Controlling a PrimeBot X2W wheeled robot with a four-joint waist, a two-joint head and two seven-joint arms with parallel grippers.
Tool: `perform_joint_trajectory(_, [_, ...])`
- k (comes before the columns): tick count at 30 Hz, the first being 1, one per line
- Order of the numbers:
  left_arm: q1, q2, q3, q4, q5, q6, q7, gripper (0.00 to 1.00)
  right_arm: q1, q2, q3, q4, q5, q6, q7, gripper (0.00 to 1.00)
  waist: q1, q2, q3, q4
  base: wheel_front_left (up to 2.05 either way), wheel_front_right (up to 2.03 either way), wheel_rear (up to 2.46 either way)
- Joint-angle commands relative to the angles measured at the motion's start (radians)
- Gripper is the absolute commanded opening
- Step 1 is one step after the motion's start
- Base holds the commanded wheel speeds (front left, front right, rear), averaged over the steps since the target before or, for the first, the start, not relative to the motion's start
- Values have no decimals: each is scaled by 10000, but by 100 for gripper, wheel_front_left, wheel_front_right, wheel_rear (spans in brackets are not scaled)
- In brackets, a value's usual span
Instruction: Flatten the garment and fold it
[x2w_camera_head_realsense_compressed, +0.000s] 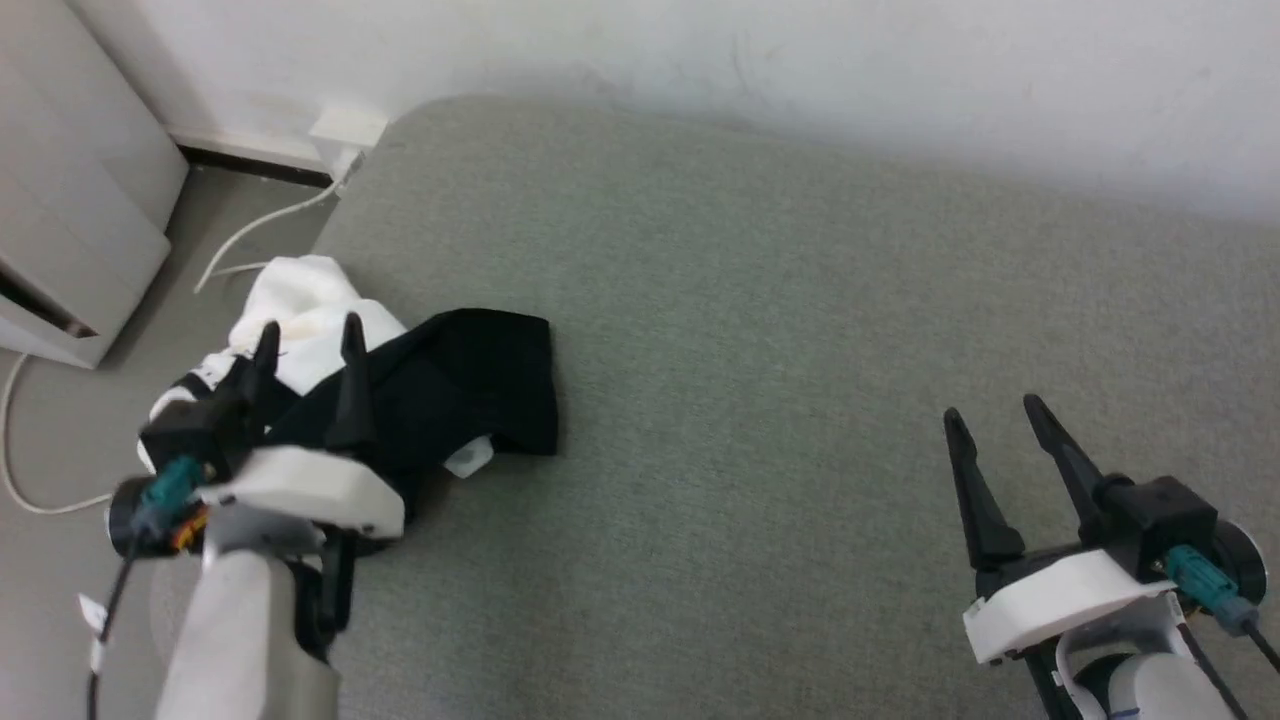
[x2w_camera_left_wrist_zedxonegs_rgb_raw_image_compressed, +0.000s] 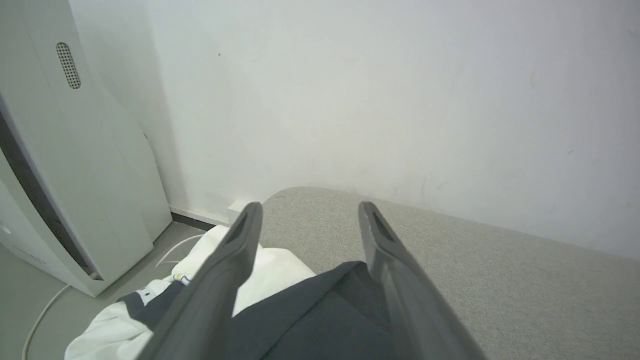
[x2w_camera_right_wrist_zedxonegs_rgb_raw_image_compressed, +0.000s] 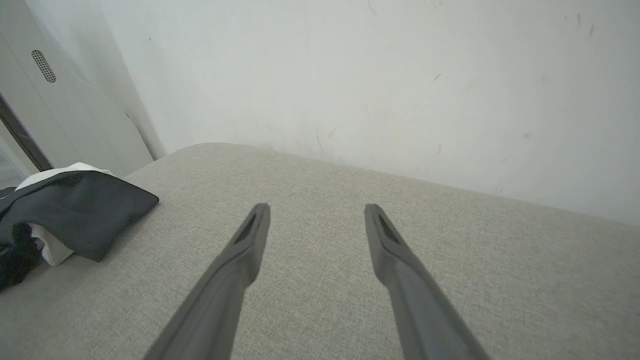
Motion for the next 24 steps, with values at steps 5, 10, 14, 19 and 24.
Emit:
perform_joint_trajectory(5, [-1492, 734, 50, 1244, -362, -270, 645, 100, -350, 18, -67, -168, -79, -14, -26, 100, -2, 0, 760, -540, 0, 0, 0])
perform_joint_trajectory(10, [-2484, 1320, -83, 2639, -709, -430, 2012, 100, -544, 19, -38, -197, -9, -15, -62, 100, -2, 0, 1205, -793, 0, 0, 0])
perform_joint_trajectory(14, [-3119, 1799, -113, 3929, -1010, -504, 3280, 100, -747, 20, 60, -182, 52, -16, -112, 100, -2, 0, 1567, -990, 0, 0, 0])
perform_joint_trajectory(19, [-3762, 2268, -346, 5314, -1132, -575, 4571, 100, -963, 21, 100, -154, 116, -17, -212, 100, -2, 0, 1971, -1096, 0, 0, 0])
perform_joint_trajectory(24, [-4307, 2490, -780, 6602, -1037, -564, 5970, 100, -1114, 23, 96, -107, 179, -18, -304, 100, -2, 0, 2232, -1045, 0, 0, 0])
